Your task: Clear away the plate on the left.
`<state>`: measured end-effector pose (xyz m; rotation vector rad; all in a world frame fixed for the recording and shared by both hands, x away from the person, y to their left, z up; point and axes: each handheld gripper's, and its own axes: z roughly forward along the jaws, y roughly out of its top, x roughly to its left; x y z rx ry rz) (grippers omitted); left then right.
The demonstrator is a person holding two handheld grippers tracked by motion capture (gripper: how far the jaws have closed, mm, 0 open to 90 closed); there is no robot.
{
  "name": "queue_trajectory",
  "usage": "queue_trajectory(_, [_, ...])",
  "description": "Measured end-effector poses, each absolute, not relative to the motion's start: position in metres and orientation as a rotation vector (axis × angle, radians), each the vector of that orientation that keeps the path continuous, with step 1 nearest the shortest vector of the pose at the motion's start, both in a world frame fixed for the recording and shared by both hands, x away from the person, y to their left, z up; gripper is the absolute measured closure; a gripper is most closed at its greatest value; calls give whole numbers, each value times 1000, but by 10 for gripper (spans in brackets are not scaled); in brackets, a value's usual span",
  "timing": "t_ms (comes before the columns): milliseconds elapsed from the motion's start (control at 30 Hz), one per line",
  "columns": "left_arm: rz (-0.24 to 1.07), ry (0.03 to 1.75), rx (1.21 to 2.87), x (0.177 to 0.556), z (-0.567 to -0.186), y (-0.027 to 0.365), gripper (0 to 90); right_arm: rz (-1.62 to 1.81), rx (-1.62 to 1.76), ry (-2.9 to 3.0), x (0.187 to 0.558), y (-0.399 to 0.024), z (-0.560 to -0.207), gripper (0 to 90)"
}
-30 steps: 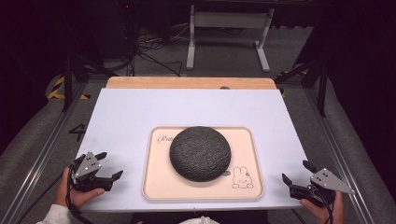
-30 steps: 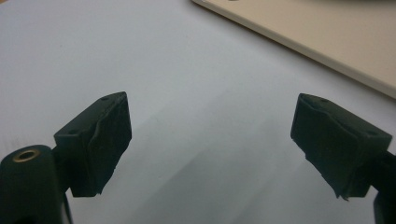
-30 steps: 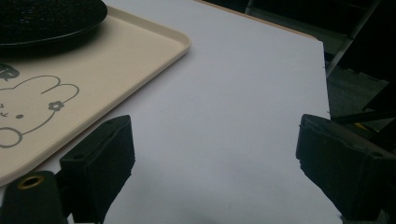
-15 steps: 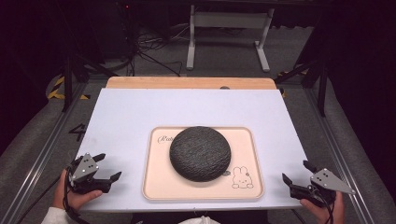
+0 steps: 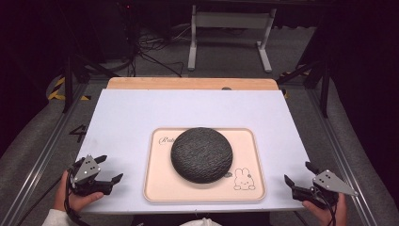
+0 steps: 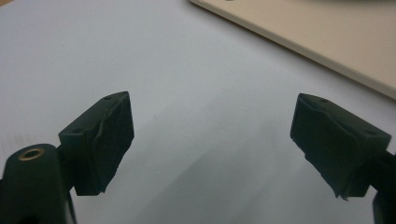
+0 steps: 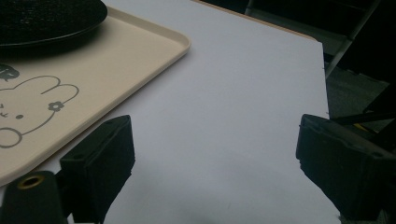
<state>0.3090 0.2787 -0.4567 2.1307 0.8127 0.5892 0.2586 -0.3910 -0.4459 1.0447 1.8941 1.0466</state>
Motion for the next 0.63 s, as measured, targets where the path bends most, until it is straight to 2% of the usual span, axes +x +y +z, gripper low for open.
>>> queue_trajectory(633, [576, 806, 2151, 314, -459, 268, 142, 1048, 1067, 1876, 257, -395, -446, 121])
